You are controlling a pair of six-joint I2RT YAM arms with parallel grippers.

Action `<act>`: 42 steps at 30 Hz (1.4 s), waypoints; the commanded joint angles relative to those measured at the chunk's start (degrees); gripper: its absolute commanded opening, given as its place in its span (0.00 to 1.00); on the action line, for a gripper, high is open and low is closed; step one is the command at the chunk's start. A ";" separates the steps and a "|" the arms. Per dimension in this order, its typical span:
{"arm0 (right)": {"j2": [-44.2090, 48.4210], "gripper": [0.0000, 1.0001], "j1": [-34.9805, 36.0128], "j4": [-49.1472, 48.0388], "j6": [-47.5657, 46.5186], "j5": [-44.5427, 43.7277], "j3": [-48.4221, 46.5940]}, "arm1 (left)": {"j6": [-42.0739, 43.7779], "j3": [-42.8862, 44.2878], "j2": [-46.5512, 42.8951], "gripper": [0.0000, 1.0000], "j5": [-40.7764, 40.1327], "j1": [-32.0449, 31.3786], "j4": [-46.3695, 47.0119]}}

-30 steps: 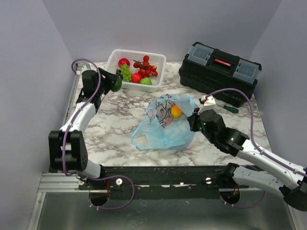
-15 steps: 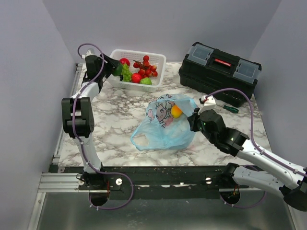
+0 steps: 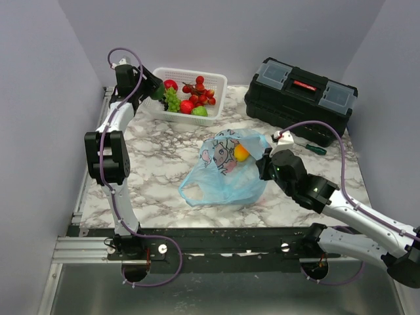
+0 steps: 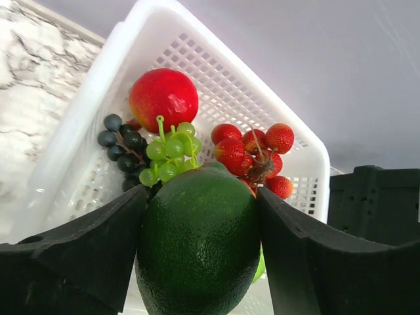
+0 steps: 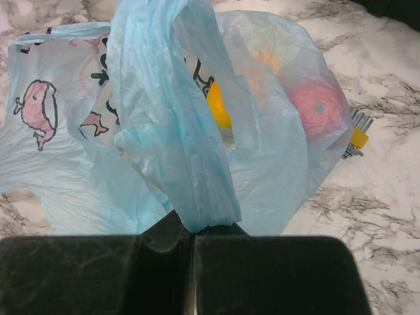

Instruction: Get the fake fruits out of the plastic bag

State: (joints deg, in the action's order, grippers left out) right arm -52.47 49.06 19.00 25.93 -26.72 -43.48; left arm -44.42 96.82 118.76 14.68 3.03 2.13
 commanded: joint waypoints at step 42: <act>-5.91 0.01 0.26 -8.97 -0.96 18.22 -1.61 | 8.34 -51.55 -61.49 0.69 6.88 -20.49 -7.73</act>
State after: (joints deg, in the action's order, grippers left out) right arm -57.63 49.06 13.50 26.68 -16.16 -42.98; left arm -41.67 48.90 65.21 20.43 -16.08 -5.48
